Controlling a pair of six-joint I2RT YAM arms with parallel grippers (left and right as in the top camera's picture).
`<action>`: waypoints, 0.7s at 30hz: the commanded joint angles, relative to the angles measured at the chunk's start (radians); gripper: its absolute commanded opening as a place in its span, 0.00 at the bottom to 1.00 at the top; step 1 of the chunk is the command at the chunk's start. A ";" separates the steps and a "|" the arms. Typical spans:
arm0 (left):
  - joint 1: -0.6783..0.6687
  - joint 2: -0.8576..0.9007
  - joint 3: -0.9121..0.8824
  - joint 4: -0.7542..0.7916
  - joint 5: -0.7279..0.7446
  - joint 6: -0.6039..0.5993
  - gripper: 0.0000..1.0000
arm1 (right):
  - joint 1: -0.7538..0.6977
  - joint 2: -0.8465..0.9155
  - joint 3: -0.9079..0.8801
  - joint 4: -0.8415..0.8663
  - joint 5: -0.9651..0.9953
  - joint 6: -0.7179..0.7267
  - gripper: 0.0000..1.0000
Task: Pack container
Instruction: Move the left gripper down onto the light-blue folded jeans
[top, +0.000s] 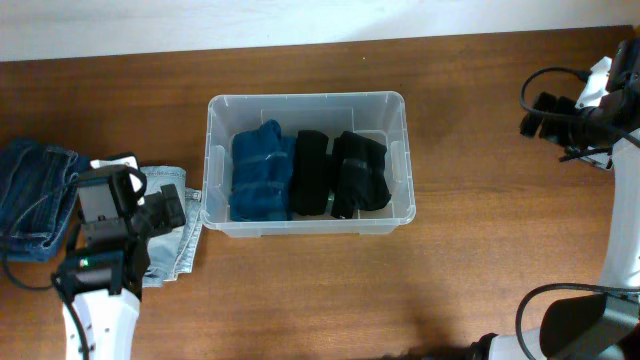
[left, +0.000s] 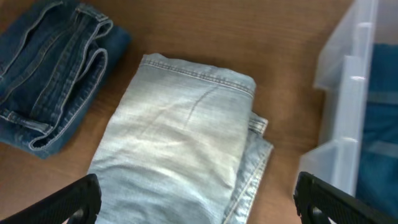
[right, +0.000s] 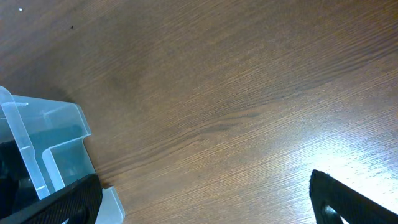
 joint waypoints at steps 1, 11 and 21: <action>0.042 0.045 0.018 0.039 0.014 0.016 0.99 | -0.003 -0.008 0.006 -0.001 0.001 -0.001 0.98; 0.297 0.172 0.028 0.053 0.121 0.115 0.99 | -0.003 -0.007 0.006 0.000 0.002 -0.001 0.99; 0.411 0.258 0.038 0.097 0.165 0.364 0.99 | -0.003 -0.008 0.006 0.000 0.002 -0.001 0.98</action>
